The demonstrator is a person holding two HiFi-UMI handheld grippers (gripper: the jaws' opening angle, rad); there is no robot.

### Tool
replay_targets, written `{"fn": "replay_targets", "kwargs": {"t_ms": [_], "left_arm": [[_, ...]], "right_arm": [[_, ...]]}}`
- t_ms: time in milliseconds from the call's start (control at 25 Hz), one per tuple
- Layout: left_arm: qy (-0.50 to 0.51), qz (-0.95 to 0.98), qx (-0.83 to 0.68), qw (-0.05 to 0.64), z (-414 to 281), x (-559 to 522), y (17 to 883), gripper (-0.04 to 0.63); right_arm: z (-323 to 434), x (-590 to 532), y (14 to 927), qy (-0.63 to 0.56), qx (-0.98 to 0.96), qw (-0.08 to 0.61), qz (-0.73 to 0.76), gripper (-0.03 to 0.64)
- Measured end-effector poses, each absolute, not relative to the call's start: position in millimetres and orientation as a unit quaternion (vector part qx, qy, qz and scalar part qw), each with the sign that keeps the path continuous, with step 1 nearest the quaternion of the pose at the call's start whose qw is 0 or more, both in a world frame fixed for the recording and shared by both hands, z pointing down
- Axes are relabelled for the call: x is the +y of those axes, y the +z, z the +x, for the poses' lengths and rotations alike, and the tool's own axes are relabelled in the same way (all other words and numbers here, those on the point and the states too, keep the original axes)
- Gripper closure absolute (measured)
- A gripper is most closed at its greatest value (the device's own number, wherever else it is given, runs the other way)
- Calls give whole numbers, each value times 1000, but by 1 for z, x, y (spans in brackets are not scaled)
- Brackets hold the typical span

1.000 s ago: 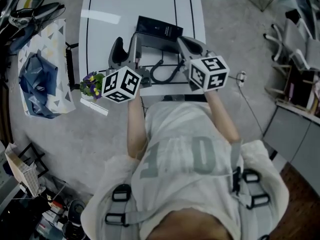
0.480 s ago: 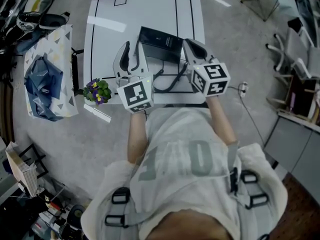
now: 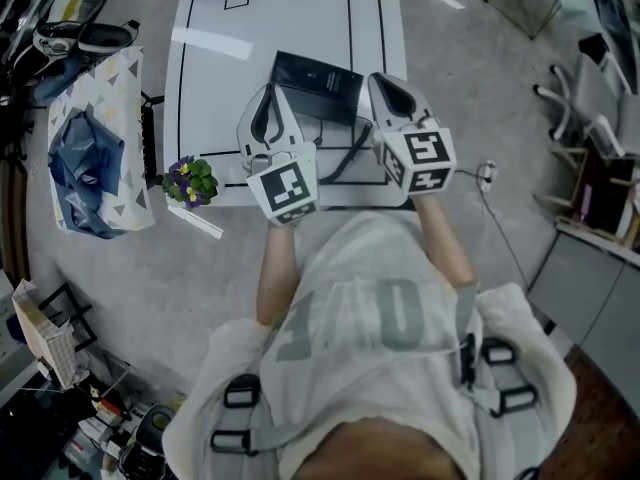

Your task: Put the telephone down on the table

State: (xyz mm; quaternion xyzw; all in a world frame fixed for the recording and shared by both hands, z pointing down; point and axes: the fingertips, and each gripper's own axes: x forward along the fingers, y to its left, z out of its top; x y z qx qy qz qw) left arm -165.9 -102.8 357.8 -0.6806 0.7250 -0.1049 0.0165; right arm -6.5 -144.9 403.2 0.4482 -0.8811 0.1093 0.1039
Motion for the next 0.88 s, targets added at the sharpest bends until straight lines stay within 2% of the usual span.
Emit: {"fn": "replay_targets", "kwargs": {"t_ms": [880], "left_arm": [[-92,-687,721,2,-170,-112,361,589]], "right_arm": [[-4,-152,401,105,-875,100,462,610]]}}
